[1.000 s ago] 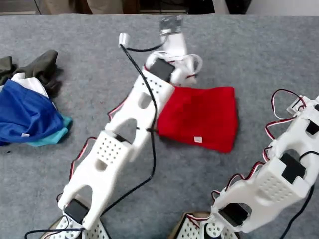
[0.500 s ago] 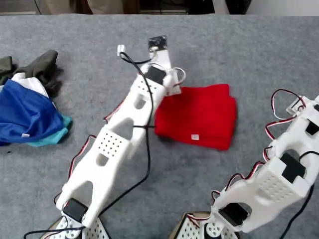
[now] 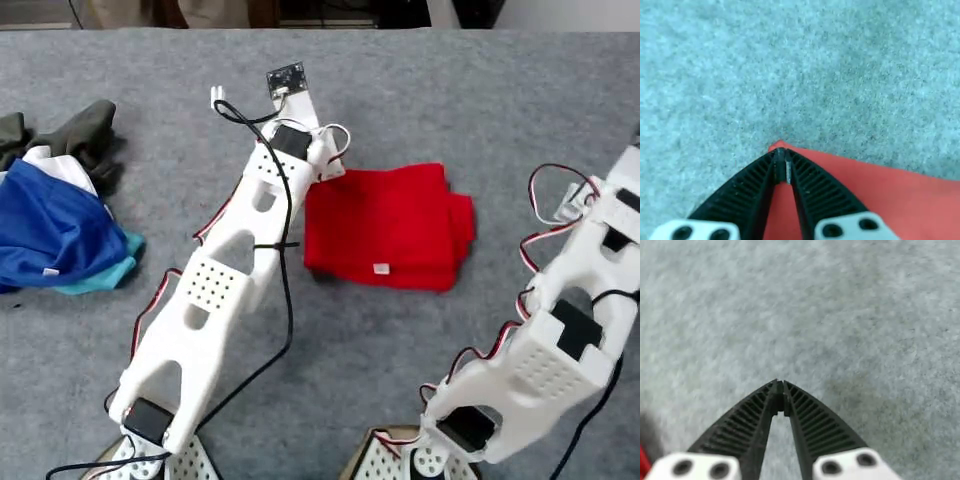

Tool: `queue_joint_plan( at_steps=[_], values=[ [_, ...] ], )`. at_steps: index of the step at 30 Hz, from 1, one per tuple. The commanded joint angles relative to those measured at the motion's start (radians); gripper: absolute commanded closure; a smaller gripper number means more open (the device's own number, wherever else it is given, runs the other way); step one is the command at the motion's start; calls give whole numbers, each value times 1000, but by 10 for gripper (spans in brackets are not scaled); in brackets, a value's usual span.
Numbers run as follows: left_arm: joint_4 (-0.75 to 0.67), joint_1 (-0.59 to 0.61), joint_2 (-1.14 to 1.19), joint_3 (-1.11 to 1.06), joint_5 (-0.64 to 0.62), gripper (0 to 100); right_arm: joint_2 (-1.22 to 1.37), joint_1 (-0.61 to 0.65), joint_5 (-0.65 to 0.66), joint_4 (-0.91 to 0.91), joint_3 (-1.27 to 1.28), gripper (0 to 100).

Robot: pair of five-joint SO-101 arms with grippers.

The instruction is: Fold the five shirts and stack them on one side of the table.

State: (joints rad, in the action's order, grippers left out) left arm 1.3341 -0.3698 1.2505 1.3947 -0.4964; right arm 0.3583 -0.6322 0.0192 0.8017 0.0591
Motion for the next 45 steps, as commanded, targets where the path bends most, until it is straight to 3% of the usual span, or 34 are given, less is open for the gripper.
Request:
queue_joint_plan(
  at_steps=[1,8,13,25,34,45],
  values=[
    [74,25,-25,121,-5,981,-96,65,104,104,-58,993],
    [91,51,28,160,-8,981,-196,398,405,328,-179,993],
    [92,60,36,160,-8,981,-136,558,434,338,-251,993],
    [92,92,36,152,-8,981,202,470,393,272,-263,993],
    [89,66,36,152,-3,981,203,349,399,279,-268,993],
    [75,66,38,150,-3,981,176,403,393,433,-390,993]
  ],
)
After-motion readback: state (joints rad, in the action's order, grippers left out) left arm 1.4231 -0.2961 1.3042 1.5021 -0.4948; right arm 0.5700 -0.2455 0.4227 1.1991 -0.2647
